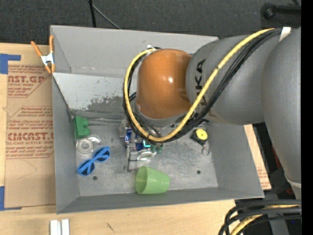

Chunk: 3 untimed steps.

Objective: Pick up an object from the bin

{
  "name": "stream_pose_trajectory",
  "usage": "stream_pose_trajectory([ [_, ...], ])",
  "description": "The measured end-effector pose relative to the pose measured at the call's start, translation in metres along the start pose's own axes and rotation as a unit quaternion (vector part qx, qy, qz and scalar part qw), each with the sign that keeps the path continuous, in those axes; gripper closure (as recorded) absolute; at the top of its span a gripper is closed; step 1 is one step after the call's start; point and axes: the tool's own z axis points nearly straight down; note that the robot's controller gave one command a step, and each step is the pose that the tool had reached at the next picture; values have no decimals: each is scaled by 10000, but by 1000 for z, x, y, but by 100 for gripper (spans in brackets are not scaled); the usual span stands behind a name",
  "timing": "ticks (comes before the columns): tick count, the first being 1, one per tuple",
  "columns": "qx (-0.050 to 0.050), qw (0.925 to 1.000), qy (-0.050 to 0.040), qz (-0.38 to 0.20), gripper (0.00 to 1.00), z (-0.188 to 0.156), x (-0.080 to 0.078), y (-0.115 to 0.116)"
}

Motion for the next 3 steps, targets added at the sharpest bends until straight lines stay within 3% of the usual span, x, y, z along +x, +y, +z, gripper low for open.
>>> stream_pose_trajectory([
  [1,-3,9896,-34,-1439,0,119,-1,66],
  [3,-20,9896,-47,-1438,0,118,-1,68],
])
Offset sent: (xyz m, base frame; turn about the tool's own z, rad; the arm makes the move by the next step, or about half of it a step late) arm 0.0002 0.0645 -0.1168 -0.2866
